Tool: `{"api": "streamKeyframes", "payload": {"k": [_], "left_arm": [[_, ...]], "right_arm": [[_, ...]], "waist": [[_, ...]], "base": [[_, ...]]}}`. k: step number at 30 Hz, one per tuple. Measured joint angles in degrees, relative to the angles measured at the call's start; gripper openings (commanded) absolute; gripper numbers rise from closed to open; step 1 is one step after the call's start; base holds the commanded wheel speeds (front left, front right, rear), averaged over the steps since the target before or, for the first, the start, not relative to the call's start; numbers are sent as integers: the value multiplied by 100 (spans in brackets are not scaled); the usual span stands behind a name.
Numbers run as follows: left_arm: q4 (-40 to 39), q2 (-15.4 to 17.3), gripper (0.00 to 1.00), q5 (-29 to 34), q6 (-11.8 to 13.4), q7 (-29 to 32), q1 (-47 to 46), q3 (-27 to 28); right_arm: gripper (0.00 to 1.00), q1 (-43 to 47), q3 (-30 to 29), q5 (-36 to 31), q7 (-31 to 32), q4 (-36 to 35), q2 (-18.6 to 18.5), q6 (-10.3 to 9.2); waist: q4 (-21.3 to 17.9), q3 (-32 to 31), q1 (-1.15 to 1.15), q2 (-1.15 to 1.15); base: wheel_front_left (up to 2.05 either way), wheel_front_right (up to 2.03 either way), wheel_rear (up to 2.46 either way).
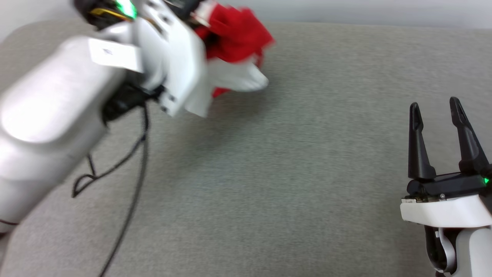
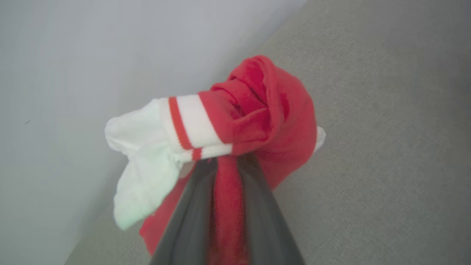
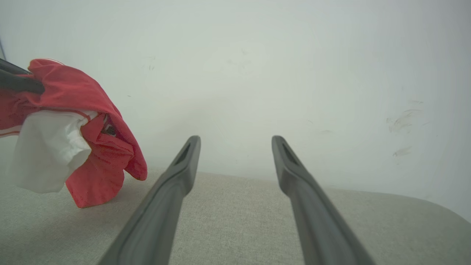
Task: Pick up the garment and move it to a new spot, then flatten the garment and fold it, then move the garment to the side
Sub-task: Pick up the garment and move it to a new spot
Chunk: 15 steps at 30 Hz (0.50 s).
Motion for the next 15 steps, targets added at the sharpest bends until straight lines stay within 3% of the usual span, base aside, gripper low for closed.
{"api": "streamKeyframes", "payload": {"k": [7,12,15], "left_arm": [[-352,-744,0,54,0,-75,-77,-1067],[-310,-1163,0,55,0,67,221,-1245],[-409,-1372,0,293,0,527,711,-1251]], "right_arm": [[100,-5,-121,185,0,-11,-1,0],[100,-75,-133,294,0,-9,-1,0],[100,-107,-100,324,0,-7,-1,0]], "waist": [[-675,103,0,0],[-915,286,0,0],[-1023,399,0,0]], "base": [[0,0,0],[0,0,0],[0,0,0]]}}
